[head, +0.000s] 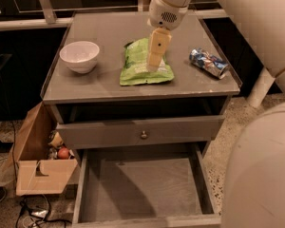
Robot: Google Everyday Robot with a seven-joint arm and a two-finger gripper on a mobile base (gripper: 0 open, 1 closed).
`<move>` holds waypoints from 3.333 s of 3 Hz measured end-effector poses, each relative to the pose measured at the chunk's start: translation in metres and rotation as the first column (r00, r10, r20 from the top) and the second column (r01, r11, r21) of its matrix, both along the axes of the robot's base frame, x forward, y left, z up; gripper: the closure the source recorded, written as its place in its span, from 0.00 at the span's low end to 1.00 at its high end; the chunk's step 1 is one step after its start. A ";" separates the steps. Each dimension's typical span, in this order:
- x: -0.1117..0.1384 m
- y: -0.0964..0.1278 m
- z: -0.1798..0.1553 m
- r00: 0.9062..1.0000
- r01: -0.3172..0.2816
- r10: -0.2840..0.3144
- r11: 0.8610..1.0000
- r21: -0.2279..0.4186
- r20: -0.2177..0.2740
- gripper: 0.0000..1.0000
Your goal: Place green rice chip bag into middle drawer
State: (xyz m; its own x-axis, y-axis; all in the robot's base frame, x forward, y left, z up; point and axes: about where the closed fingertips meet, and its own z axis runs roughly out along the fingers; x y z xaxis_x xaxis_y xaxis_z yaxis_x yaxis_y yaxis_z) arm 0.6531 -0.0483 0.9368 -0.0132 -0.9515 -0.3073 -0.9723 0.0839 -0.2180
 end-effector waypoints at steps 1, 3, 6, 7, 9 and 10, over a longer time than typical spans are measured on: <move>0.016 0.005 -0.004 1.000 -0.014 0.014 1.000 -0.004 -0.002 0.00; 0.031 0.000 -0.036 1.000 0.014 -0.014 1.000 0.008 -0.027 0.00; 0.059 0.013 -0.093 0.999 0.032 -0.032 0.999 -0.044 -0.019 0.00; 0.055 0.012 -0.104 0.998 0.047 -0.048 0.998 -0.043 -0.031 0.02; 0.055 0.012 -0.104 0.998 0.047 -0.048 0.998 -0.043 -0.031 0.47; 0.055 0.012 -0.104 0.998 0.047 -0.048 0.998 -0.043 -0.032 0.71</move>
Offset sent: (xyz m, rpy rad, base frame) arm 0.0343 -0.0013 -0.0187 -0.0107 0.0207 0.0111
